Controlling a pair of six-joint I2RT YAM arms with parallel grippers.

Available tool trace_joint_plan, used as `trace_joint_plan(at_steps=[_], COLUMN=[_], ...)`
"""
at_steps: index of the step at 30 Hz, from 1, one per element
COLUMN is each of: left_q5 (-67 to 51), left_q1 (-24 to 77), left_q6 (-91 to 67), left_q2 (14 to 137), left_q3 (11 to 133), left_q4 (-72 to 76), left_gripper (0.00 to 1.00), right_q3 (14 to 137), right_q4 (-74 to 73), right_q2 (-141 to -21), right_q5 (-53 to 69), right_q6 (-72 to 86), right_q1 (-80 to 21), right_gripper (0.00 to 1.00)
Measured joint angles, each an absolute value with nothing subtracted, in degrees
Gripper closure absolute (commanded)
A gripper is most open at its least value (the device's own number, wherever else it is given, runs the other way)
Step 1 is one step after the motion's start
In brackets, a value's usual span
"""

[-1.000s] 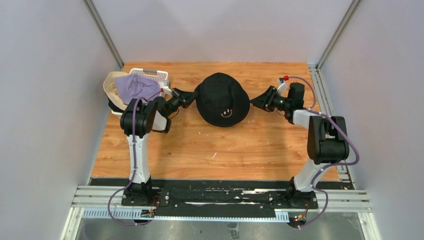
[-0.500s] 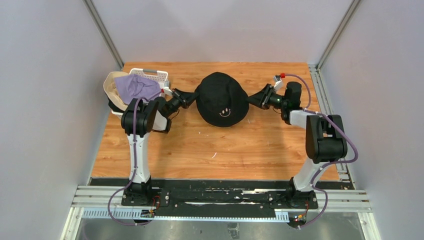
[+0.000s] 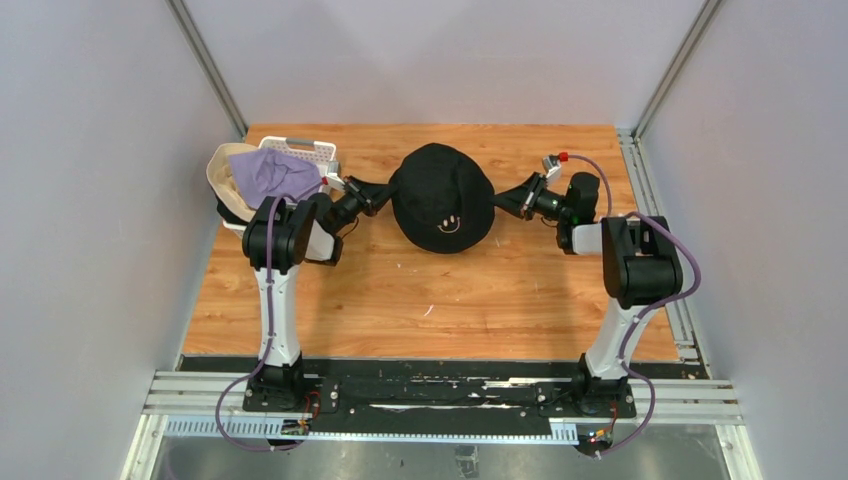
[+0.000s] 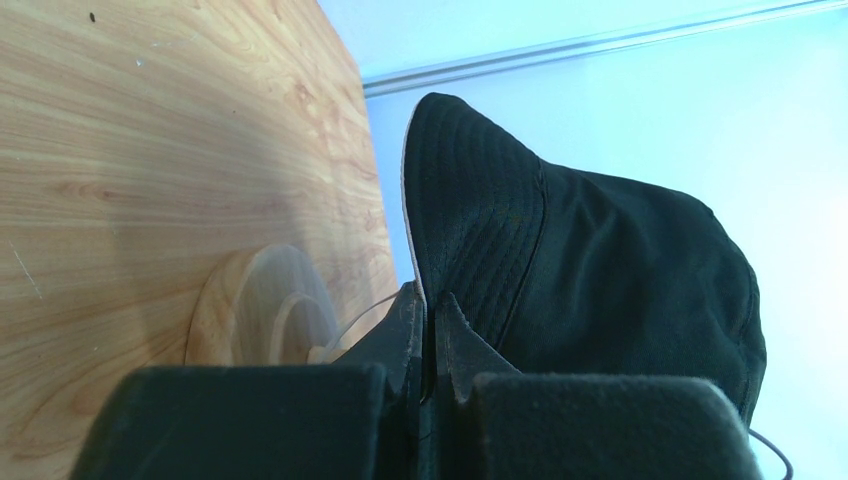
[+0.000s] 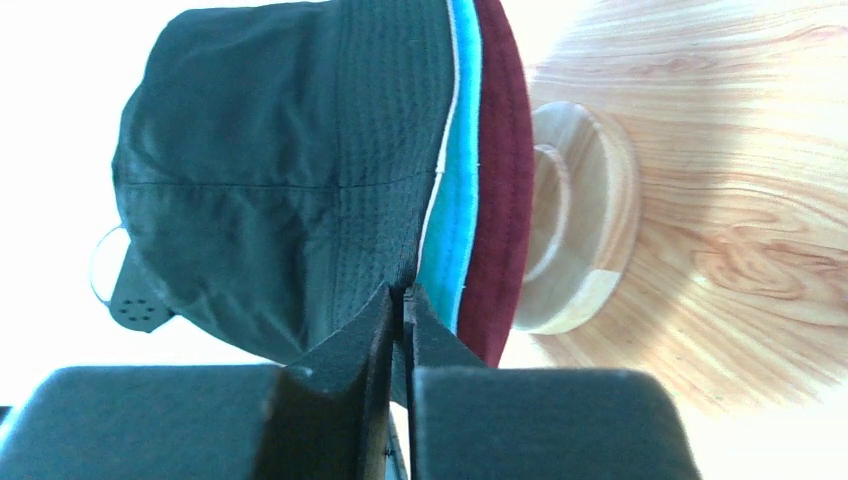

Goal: Stack the hats
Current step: Stack the hat on the hat.

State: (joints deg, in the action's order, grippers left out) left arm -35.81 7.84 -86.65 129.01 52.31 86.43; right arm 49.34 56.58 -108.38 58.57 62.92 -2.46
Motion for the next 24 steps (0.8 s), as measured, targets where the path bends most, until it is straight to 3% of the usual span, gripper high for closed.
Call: trace_joint_plan(at_steps=[10,24], left_q5=[-35.8,-35.9], left_q1=[7.8,7.8], left_q6=[-86.9,-87.0], left_q2=[129.5,130.3], left_q3=[52.4,53.1], left_q4=[86.5,86.8], left_gripper=[1.0,1.0], right_q3=[48.1,53.6], right_q4=[64.6,37.0], right_q2=[-110.3,-107.0], right_q5=[58.4,52.3], right_q6=[68.2,47.8], right_q1=[-2.4,-2.4], right_gripper=[0.99,1.0])
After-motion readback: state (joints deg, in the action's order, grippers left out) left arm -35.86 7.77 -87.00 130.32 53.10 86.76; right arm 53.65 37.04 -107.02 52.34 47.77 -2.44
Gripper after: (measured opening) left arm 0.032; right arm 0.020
